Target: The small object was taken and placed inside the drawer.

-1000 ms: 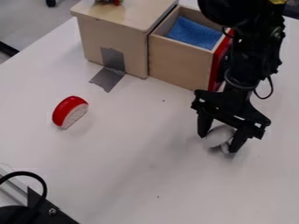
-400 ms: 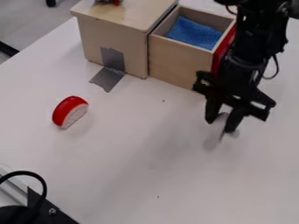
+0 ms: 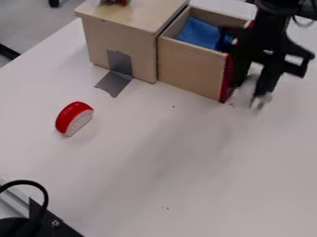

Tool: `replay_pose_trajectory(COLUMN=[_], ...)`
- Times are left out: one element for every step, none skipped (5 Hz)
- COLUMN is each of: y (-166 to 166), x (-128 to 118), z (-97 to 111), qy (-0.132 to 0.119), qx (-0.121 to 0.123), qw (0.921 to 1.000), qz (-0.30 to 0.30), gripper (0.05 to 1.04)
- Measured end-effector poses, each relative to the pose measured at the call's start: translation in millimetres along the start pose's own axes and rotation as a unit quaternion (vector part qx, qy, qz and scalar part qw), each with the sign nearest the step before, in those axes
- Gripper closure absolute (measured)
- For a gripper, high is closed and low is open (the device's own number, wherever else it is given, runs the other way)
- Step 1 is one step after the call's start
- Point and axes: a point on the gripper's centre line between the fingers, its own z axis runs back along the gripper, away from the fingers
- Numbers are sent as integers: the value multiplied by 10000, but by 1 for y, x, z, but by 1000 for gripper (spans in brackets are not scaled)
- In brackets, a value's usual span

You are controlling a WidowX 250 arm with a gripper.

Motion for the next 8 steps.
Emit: replay_pose_trajectory(y=[17,36,64,78,86,95,96,90], x=[36,65,78,80,80,77,78,80], z=[38,38,26,14,12,0,2,12], qy=[-502,-577,-467,-341,-309,-84,-111,-78], qx=[-80,4,171,346,380,460,509,427], qw=[9983,9970,9961,9957,9951,9944,9940,9950], qz=[293,507,734,794,856,948,961,904], gripper=[719,719,719,719,680,371,111,85])
